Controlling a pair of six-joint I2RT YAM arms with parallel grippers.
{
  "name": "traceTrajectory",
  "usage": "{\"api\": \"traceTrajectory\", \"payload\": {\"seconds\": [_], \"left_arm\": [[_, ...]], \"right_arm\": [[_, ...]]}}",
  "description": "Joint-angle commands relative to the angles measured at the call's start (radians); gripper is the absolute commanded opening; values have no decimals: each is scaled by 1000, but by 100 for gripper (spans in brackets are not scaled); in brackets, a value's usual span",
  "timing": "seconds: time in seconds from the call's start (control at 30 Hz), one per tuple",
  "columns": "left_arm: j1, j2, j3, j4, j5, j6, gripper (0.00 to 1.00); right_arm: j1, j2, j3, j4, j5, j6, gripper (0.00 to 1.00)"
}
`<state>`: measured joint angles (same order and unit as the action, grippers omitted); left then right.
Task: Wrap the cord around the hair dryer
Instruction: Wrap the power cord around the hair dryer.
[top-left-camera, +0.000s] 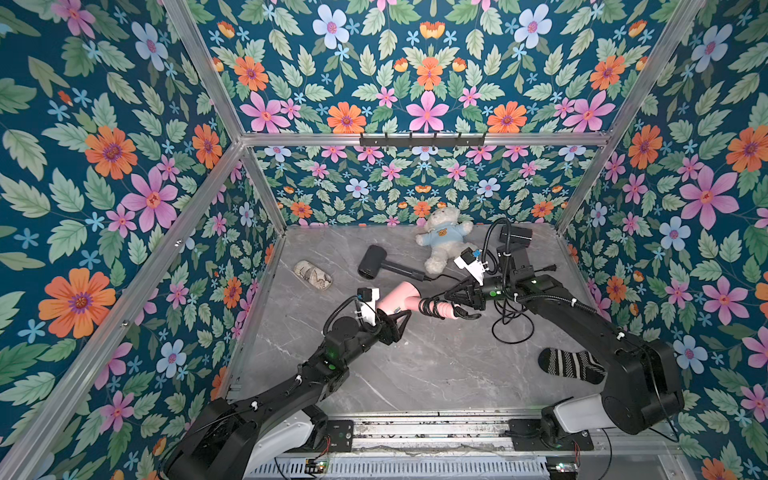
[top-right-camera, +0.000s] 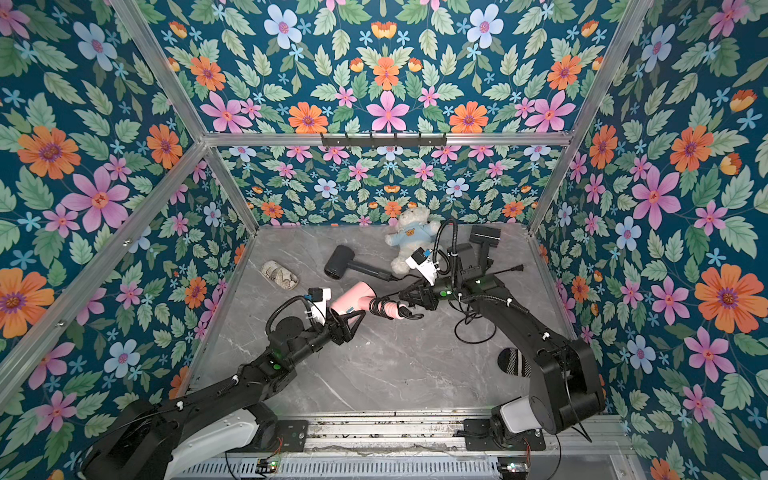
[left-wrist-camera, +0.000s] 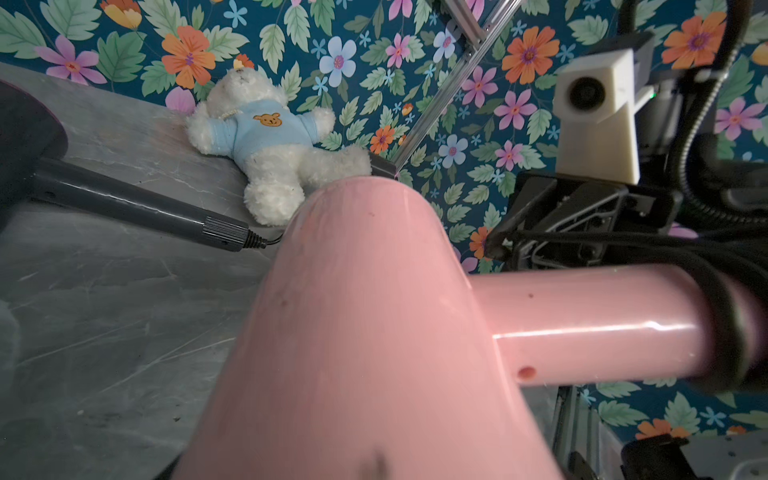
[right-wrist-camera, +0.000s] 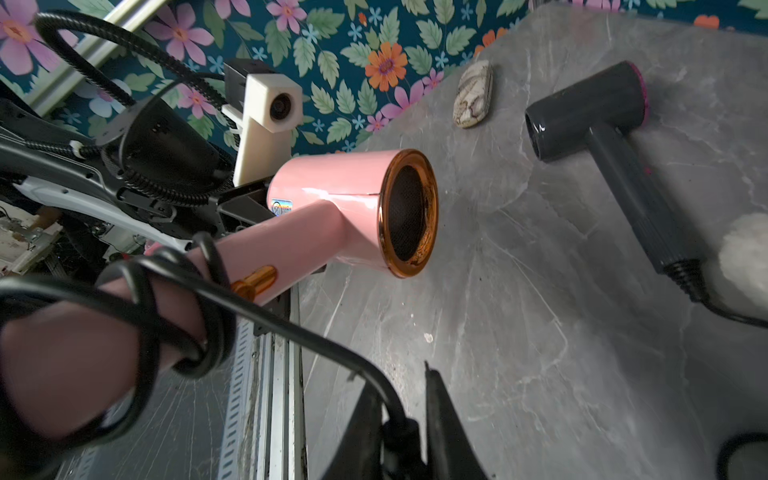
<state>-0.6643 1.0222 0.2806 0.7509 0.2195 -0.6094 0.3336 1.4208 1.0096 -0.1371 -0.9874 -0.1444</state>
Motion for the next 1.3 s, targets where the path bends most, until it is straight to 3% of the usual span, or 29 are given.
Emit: {"api": "traceTrajectory", "payload": {"seconds": [0.0,0.17,0.3,0.4,0.63,0.83,0.93,1.27], "left_arm": [[1,-19,10,278,-79,-134,0],[-50,-39,58,138,-281,-106,0],[-99,-8,104,69,-420,-115,0],[-137,33,125,67,-510,-134,0],[-150,132,204,-50,-547,-333,0],[-162,136,191,-46,-579,-480,0],[-180,117,217,-137,-640,-492,0],[-235,87,340,-531,-894,-449,0]], "right_arm": [[-5,-22,-66,317,43,149,0],[16,-50,-156,489,103,233,0],[92,-88,-219,538,251,226,0],[159,-110,-281,610,431,212,0],[287,-122,-414,878,746,197,0],[381,-100,-474,1089,1007,197,0],[421,-80,-451,1085,1092,111,0],[501,-38,-366,893,1207,-43,0]]}}
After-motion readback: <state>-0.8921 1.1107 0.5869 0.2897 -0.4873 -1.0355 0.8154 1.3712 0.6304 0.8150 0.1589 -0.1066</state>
